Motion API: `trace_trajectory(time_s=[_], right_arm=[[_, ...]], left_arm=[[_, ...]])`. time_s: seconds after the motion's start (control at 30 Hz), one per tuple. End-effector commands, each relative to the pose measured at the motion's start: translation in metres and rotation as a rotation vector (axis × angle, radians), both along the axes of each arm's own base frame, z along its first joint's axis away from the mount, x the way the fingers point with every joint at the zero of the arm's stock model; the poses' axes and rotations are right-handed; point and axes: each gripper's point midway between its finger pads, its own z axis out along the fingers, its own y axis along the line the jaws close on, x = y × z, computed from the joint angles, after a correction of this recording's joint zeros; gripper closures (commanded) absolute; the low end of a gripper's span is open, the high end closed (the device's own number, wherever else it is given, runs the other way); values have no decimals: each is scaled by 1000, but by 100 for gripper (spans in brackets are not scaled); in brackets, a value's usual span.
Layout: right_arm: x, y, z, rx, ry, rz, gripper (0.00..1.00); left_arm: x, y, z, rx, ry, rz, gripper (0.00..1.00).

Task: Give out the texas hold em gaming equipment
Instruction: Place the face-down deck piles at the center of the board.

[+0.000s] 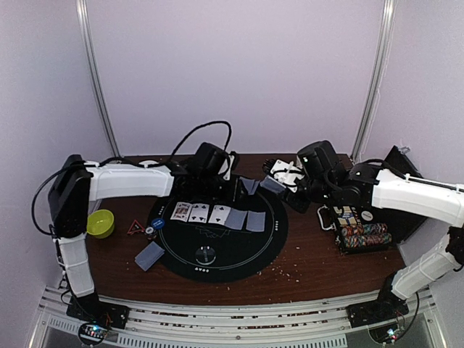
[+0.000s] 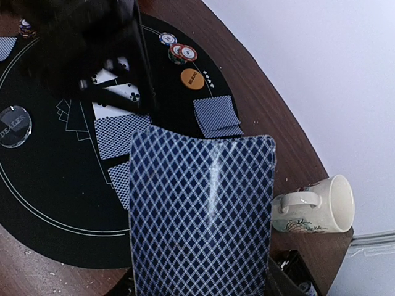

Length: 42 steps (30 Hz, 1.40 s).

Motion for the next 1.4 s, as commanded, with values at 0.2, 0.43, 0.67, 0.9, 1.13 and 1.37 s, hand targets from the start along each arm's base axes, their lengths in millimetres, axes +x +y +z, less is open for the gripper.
trace_trajectory(time_s=[0.2, 0.43, 0.67, 0.9, 1.13, 1.37], right_arm=[[-4, -40, -31, 97, 209, -398, 52], [-29, -65, -94, 117, 371, -608, 53], [-66, -79, -165, 94, 519, -730, 53], [-90, -82, -203, 10, 563, -769, 54], [-100, -78, -214, -21, 585, -766, 36], [-98, -73, -199, 5, 593, -766, 0]], left_arm=[[45, 130, 63, 99, -149, 151, 56], [49, 188, 84, 114, -203, 230, 55], [45, 209, 87, 133, -219, 245, 54], [45, 232, 104, 151, -264, 295, 53], [45, 248, 114, 170, -290, 330, 53], [48, 258, 120, 177, -301, 352, 50]])
